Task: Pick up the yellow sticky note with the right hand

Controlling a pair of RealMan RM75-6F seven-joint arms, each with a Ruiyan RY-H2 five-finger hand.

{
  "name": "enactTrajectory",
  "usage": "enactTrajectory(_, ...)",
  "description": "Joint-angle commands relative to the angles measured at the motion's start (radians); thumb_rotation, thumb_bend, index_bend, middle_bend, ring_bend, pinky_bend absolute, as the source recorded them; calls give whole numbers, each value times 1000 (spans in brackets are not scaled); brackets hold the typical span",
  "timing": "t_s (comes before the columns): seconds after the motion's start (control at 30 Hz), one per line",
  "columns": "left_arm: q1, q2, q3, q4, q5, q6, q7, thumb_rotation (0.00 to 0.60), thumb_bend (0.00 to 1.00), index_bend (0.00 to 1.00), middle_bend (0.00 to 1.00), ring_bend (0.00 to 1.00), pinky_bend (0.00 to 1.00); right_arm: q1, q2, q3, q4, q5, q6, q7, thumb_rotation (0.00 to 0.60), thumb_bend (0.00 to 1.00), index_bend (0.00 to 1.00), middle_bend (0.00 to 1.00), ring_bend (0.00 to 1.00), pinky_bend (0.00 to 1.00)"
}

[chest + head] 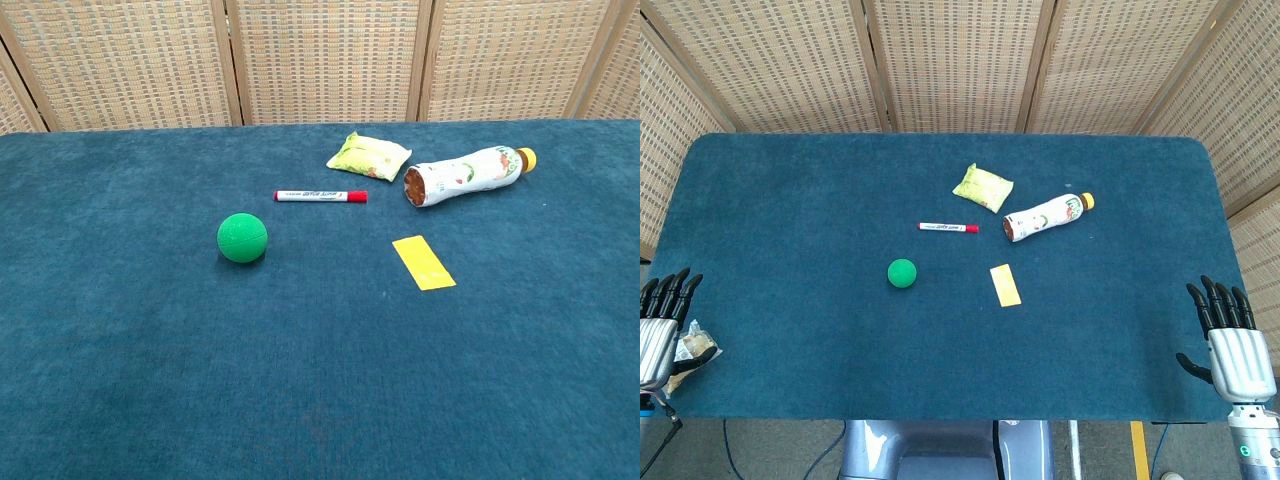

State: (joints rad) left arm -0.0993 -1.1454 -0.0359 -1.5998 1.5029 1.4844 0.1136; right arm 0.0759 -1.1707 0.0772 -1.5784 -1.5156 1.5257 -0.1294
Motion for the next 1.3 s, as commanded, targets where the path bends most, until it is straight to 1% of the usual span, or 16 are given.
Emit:
enactTrajectory(0.03, 0, -1, -1, -1, 0, 2, 2, 600, 90, 0, 0, 0, 0, -1, 2, 0, -2, 4, -2, -2, 600, 146, 7, 0, 0, 0)
enactTrajectory(0.87, 3, 9, 2, -16, -3, 1, 19, 600, 98, 0, 0, 0, 0, -1, 11, -5, -14, 2, -11, 10, 600, 145, 7, 0, 0, 0)
enactTrajectory(0.9, 3, 9, 2, -17, -3, 0, 20, 600, 101, 0, 0, 0, 0, -1, 11, -5, -15, 2, -12, 11, 600, 145, 12, 0, 0, 0)
enactTrajectory(0.97, 2, 9, 3, -19, -6, -5, 24, 600, 116, 1, 0, 0, 32, -2, 12, -4, -15, 2, -10, 10, 600, 145, 75, 7, 0, 13)
enactTrajectory(1.0, 2, 9, 2, -19, -8, -5, 26, 600, 141, 46, 2, 18, 114, -2, 12, -3, -15, 0, -7, 9, 600, 147, 185, 74, 44, 85)
enactTrajectory(1.03, 3, 5, -2, -20, -11, 0, 28, 600, 177, 162, 50, 96, 242, -3, 9, 0, -13, -4, 3, 10, 600, 154, 329, 195, 144, 206)
enactTrajectory(1.07, 4, -1, -9, -20, -13, 12, 27, 600, 214, 272, 109, 173, 338, -4, 3, 8, -9, -7, 20, 11, 600, 164, 429, 294, 230, 301)
enactTrajectory(1.1, 7, -9, -16, -18, -14, 26, 29, 600, 271, 461, 220, 307, 467, -7, -8, 19, -3, -9, 43, 11, 600, 187, 559, 441, 372, 428)
enactTrajectory(1.13, 12, -27, -32, -11, -10, 61, 27, 600, 325, 607, 335, 416, 552, -12, -32, 38, 13, -18, 88, 14, 600, 211, 648, 535, 472, 504)
enactTrajectory(1.2, 18, -60, -47, 15, 8, 110, 17, 600, 381, 737, 427, 498, 619, -16, -75, 59, 59, -46, 155, 26, 600, 237, 734, 611, 549, 554)
enactTrajectory(1.23, 20, -69, -50, 25, 15, 123, 13, 600, 395, 772, 445, 514, 631, -18, -87, 63, 74, -53, 173, 28, 600, 241, 752, 627, 565, 561)
enactTrajectory(1.27, 21, -78, -53, 34, 21, 135, 8, 600, 399, 786, 450, 517, 633, -19, -96, 66, 86, -61, 187, 31, 600, 243, 754, 628, 567, 562)
enactTrajectory(1.3, 22, -88, -55, 46, 29, 146, 3, 600, 396, 789, 447, 518, 632, -20, -104, 67, 99, -68, 199, 39, 600, 242, 735, 612, 557, 560)
